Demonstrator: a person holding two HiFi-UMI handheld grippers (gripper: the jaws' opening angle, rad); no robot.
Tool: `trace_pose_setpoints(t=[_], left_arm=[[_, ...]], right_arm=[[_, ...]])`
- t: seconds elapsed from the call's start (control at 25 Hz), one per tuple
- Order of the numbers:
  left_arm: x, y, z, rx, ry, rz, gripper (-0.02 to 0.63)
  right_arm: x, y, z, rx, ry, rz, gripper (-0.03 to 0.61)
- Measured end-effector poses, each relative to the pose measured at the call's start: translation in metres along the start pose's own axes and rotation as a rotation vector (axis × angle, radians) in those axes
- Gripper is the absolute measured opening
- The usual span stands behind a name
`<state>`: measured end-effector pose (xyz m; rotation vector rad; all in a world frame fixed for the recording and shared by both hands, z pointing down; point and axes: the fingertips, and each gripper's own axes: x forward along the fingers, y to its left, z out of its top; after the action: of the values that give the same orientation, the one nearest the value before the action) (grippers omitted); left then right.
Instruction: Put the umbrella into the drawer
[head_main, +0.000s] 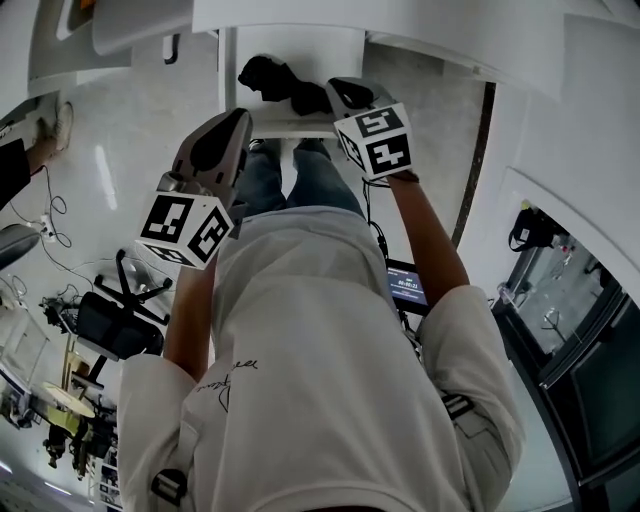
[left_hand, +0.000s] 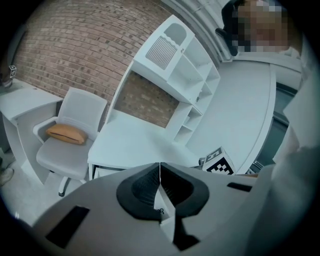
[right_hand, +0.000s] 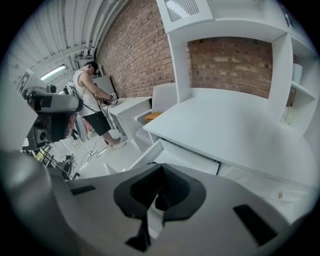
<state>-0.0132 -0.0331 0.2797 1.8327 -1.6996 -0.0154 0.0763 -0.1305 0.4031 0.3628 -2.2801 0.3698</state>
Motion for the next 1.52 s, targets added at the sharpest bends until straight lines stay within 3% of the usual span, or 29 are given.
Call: trace_pose_setpoints(t=[0.84,1.52], left_arm=[[-0.010,-0.012,0.040,0.055,-0.072,-0.045,0.017],[-0.014,-0.021,0.079,0.100,-0.165,-0.070,0.017]], right_arm=[[-0.060,0.030,0.048,-0.037,-0.108,0.013,0.024],[-0.105,0.024,0.085,0.018,-0.246,-0.018,0.023]])
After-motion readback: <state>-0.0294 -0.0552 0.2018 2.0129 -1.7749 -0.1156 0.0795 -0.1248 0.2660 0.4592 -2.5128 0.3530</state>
